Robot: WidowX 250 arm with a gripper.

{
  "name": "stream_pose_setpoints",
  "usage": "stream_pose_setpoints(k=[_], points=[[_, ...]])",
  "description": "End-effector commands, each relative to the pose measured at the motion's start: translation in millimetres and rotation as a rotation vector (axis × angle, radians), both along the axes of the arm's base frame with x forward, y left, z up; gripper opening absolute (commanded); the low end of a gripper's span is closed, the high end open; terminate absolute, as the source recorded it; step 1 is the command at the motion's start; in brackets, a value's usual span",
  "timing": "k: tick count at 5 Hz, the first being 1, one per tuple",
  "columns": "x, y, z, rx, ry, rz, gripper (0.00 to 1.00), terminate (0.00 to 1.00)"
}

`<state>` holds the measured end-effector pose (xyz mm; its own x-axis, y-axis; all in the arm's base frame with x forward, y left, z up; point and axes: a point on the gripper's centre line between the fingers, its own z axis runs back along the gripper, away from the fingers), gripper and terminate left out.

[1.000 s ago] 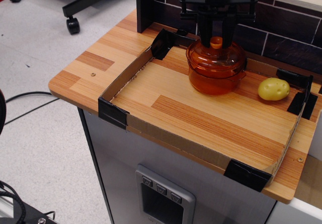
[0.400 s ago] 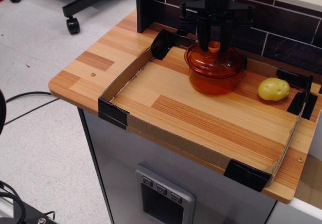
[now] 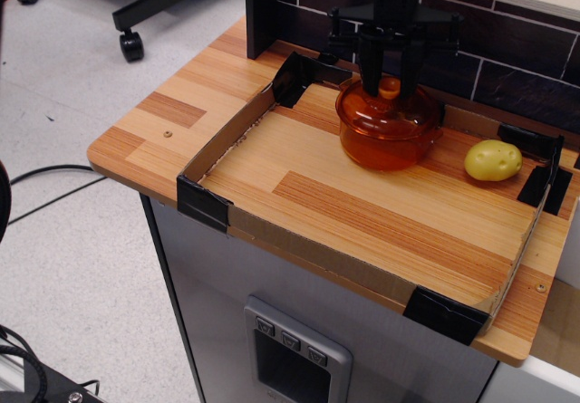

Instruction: Put lid on pot

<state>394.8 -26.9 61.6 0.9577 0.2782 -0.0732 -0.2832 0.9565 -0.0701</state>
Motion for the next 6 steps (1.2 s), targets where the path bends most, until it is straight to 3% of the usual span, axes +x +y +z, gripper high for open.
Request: stream_pose_setpoints(k=[1,2,5,6], points=[[15.9,1.3,16.2,0.008,-0.056,0.018,0.0,0.0],[17.7,1.1,18.4,0.04,-0.045,-0.034,1.0,0.0],[1.8,5.2,57.6,-0.048,-0.108,-0.035,1.0,0.0],[-5.4,5.0,72.7,-0.048,-0.12,-0.057,1.0,0.0]])
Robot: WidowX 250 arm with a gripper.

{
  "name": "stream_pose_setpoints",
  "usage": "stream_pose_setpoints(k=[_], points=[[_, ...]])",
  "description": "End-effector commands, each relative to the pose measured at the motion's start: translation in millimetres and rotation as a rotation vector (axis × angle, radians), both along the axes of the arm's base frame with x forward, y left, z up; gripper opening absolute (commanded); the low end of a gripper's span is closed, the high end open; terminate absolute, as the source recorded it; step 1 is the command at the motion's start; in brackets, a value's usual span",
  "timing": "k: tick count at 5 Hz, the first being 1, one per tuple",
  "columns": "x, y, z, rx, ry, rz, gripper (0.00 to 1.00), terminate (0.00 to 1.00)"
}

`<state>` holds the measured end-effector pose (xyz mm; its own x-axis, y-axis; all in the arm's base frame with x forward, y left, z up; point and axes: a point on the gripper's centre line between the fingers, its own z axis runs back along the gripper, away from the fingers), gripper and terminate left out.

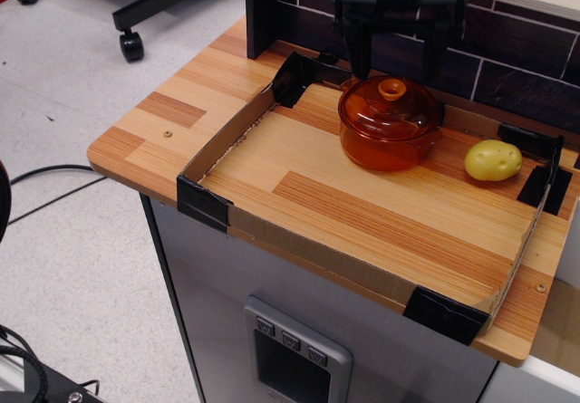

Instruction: Put lid on pot

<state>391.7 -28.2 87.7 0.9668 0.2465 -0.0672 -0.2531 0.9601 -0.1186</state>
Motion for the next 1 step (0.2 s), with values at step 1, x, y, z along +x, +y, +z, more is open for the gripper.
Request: stream_pose_setpoints(k=[1], points=[[-15.4,8.5,57.0,-0.013,-0.108,-0.052,1.0,1.0]])
